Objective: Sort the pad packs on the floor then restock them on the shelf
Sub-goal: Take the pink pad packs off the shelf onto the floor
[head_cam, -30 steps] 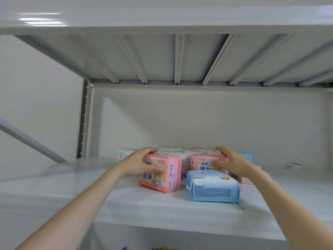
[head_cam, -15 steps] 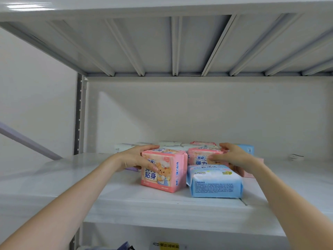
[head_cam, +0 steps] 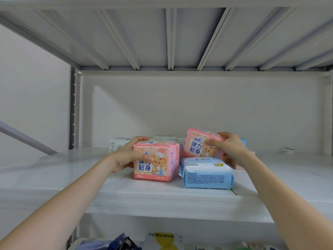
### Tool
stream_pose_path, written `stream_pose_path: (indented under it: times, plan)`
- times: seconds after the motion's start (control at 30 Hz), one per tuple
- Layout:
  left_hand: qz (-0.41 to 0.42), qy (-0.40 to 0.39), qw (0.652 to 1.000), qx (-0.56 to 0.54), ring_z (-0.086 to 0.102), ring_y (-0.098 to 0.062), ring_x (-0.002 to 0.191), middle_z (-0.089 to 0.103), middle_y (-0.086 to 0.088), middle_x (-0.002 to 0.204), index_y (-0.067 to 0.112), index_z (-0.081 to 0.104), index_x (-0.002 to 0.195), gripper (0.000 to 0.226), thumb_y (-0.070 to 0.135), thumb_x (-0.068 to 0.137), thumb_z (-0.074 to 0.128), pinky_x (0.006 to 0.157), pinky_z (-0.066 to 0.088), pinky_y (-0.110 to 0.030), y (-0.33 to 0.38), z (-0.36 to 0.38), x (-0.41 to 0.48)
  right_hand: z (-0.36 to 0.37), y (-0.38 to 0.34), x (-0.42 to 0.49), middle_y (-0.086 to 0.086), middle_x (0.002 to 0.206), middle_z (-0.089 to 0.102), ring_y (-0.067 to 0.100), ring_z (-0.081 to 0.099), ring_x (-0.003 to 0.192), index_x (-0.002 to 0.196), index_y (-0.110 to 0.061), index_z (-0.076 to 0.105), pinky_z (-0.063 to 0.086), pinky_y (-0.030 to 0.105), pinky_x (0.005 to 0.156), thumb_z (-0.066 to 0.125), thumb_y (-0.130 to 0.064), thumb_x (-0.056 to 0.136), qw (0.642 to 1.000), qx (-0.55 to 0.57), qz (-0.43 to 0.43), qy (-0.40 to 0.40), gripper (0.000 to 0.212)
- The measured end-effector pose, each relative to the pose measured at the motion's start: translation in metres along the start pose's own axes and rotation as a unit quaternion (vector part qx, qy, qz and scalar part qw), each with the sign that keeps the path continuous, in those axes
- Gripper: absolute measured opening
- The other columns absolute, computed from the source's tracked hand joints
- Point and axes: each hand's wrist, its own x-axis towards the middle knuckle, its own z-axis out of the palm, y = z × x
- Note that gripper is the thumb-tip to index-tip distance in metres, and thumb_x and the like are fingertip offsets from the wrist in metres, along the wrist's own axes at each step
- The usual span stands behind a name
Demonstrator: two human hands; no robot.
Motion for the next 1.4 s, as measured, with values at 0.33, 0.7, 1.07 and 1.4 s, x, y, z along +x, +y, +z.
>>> stream_pose_path:
  times: [0.33,0.7,1.07,1.4]
  plan:
    - [0.109,0.174,0.966,-0.155,0.072,-0.020,0.084,0.071,0.005,0.110,0.039,0.052,0.124,0.101,0.029,0.032,0.091,0.068,0.057,-0.041,0.023,-0.015,-0.043,-0.011,-0.034,-0.037,-0.001,0.095,0.073,0.017,0.074,0.074,0.107,-0.023,0.060,0.054,0.025,0.052,0.090,-0.033,0.058,0.979,0.178,-0.085,0.060,0.058]
    - [0.117,0.148,0.970,-0.153,0.073,-0.020,0.088,0.072,0.005,0.108,0.034,0.051,0.127,0.101,0.031,0.035,0.092,0.061,0.057,-0.034,0.038,0.000,-0.138,-0.029,-0.073,-0.161,0.002,0.098,0.073,0.019,0.074,0.081,0.113,-0.018,0.058,0.060,0.035,0.064,0.089,-0.035,0.055,0.979,0.178,-0.097,0.034,0.068]
    - [0.056,0.108,0.982,-0.143,0.072,-0.024,0.091,0.073,-0.005,0.109,0.020,0.052,0.132,0.106,0.026,0.035,0.096,0.062,0.057,-0.034,0.017,0.037,-0.273,-0.030,-0.061,-0.309,-0.004,0.099,0.073,0.018,0.073,0.086,0.109,-0.029,0.061,0.058,0.028,0.063,0.087,-0.019,0.065,0.986,0.158,-0.047,-0.008,0.051]
    - [-0.040,0.119,0.980,-0.151,0.066,-0.037,0.103,0.067,-0.019,0.117,0.007,0.050,0.131,0.086,0.010,0.053,0.085,0.089,0.053,-0.054,-0.035,0.097,-0.383,-0.055,-0.016,-0.425,-0.002,0.120,0.059,0.019,0.067,0.101,0.142,-0.020,0.037,0.060,0.039,0.079,0.089,-0.030,0.057,0.993,0.083,0.055,-0.063,0.101]
